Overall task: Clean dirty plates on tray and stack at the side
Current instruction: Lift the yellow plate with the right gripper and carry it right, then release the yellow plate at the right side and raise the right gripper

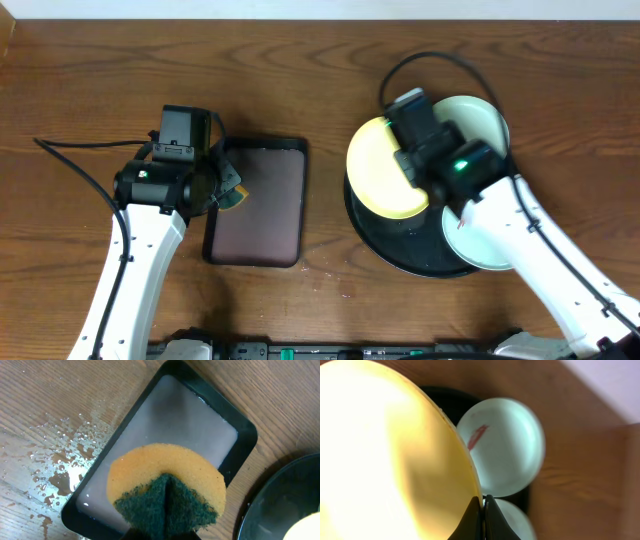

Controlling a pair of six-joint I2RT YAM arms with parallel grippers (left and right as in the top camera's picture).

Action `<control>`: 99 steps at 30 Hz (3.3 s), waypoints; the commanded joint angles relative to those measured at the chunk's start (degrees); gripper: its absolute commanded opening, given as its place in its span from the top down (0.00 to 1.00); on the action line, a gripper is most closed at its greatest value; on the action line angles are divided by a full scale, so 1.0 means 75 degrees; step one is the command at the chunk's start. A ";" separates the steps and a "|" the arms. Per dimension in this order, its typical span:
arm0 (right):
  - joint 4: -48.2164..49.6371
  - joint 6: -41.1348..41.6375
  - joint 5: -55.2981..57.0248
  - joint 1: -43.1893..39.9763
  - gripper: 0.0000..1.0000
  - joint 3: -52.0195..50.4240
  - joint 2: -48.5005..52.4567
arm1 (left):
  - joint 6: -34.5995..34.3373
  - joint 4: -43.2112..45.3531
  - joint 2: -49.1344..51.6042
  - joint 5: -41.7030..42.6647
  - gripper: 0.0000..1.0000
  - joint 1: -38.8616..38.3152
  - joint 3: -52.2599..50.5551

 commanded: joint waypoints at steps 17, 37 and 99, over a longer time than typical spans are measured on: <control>0.0146 0.1845 -0.4922 -0.7440 0.99 -0.0032 0.0495 | 0.0070 -0.0012 0.0023 -0.0029 0.92 0.0047 -0.0079; 0.2104 0.4095 -0.3080 -0.8772 0.99 -0.0146 0.3334 | 0.0073 -0.0023 0.0026 -0.0035 0.93 0.0047 -0.0082; 0.2780 0.1201 -0.4284 -0.5036 0.75 0.0064 0.3818 | 0.0073 -0.0032 0.0038 -0.0035 0.92 0.0047 -0.0128</control>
